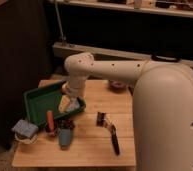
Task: Place sponge in table surface
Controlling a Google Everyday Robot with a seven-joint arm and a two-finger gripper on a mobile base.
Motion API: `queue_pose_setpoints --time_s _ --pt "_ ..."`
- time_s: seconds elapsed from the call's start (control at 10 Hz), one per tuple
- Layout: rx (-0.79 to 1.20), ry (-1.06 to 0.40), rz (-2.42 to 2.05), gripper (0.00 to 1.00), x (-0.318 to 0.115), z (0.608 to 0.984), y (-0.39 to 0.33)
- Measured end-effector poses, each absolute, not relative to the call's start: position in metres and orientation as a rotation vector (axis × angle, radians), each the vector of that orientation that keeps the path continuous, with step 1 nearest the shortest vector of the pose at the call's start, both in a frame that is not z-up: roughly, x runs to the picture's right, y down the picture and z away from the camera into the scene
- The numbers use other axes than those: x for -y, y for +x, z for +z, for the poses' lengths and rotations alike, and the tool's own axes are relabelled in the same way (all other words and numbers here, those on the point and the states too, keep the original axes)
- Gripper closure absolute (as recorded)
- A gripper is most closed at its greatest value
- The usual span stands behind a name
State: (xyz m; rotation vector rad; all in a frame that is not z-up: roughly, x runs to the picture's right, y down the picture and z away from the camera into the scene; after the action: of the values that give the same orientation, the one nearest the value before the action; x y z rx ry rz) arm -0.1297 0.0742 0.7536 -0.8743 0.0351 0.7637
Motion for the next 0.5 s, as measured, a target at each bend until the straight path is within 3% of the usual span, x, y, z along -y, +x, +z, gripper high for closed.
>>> queue_pose_setpoints --time_s 0.5 --pt "0.016 -0.818 0.704 0.20 -0.070 0.739 -0.146"
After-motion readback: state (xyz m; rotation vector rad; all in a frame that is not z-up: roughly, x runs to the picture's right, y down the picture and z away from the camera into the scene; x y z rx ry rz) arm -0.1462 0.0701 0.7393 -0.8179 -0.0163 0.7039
